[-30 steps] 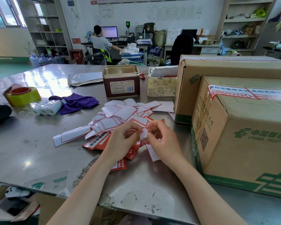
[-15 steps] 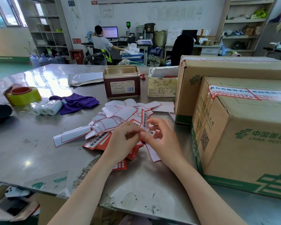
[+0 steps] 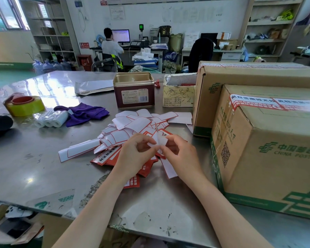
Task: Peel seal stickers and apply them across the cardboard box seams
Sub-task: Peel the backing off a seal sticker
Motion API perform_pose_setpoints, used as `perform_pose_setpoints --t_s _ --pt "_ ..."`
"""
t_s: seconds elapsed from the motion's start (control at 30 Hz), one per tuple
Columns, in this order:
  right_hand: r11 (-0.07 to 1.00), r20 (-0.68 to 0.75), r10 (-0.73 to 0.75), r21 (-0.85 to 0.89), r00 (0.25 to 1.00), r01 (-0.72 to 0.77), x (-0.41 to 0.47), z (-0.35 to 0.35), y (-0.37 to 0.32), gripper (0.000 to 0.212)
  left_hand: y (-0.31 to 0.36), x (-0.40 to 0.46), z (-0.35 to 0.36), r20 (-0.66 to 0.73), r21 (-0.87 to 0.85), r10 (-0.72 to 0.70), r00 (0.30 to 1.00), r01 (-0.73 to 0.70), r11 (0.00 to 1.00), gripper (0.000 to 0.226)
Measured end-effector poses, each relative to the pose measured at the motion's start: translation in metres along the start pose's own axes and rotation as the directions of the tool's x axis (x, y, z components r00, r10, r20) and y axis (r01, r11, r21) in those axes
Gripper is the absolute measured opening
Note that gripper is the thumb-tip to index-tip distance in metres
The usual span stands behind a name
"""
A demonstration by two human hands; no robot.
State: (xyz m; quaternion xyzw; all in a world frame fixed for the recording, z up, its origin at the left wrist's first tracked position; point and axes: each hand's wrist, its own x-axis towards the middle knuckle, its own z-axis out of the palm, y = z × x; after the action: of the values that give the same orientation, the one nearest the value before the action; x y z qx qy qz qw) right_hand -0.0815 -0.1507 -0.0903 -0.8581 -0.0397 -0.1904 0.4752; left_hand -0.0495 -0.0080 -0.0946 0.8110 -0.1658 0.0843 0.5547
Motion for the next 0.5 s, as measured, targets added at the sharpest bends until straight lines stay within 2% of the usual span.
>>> perform_pose_setpoints --t_s 0.2,0.5 --pt "1.0 0.008 0.015 -0.012 1.0 -0.015 0.0005 0.0009 0.0006 0.03 0.0007 -0.0012 -0.0022 -0.001 -0.018 -0.048 0.999 0.048 0.999 0.008" --pt "0.998 0.037 0.037 0.041 0.999 -0.039 -0.0004 0.0018 0.0013 0.032 -0.0018 0.0005 -0.0018 0.017 0.065 0.014 1.0 -0.015 0.998 0.019"
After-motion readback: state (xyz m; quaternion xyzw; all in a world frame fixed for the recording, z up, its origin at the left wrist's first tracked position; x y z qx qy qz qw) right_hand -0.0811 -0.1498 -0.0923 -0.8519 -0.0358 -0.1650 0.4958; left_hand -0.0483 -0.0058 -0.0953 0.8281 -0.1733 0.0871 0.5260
